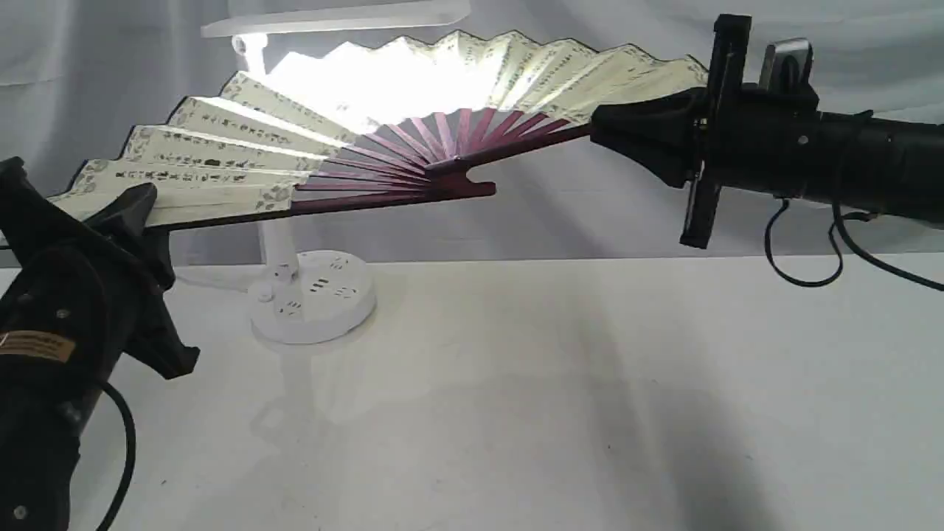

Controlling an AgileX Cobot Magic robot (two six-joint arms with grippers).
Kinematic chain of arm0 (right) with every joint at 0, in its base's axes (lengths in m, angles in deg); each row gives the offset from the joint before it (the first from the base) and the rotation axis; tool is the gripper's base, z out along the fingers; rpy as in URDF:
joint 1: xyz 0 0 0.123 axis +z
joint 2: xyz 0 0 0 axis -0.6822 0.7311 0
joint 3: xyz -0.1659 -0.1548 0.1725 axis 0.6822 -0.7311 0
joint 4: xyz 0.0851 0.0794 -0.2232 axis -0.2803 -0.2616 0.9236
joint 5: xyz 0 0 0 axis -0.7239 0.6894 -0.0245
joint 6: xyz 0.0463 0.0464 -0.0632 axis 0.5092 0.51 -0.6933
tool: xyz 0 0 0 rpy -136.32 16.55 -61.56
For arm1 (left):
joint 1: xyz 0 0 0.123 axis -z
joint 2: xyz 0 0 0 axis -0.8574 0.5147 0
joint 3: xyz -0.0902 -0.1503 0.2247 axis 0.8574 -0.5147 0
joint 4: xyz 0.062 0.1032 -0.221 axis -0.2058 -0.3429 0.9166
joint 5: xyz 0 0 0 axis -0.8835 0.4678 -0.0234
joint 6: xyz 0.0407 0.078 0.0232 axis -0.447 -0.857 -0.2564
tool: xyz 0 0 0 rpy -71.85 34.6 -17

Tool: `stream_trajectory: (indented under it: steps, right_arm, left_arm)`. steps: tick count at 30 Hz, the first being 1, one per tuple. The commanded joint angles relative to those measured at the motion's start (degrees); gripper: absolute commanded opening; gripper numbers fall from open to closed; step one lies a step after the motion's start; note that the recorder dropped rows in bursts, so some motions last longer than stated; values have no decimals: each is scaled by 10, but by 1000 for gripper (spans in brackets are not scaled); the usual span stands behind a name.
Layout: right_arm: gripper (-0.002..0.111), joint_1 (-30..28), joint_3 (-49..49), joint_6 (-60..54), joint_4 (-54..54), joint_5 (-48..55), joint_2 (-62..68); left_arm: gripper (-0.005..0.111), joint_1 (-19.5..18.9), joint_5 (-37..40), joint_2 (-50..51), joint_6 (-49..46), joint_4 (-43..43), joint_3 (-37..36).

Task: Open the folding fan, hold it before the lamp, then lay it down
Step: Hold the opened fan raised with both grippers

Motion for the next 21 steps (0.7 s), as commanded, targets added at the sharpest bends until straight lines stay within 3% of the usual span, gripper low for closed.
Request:
stream_trajectory:
  steps: [1, 21]
  right_arm:
    - [0, -5, -3, -24, 16, -45, 0]
    - [0, -5, -3, -24, 16, -42, 0]
  left_arm:
    - [0, -4, -69, -18, 46, 65, 9]
    - [0, -4, -69, -18, 36, 69, 9]
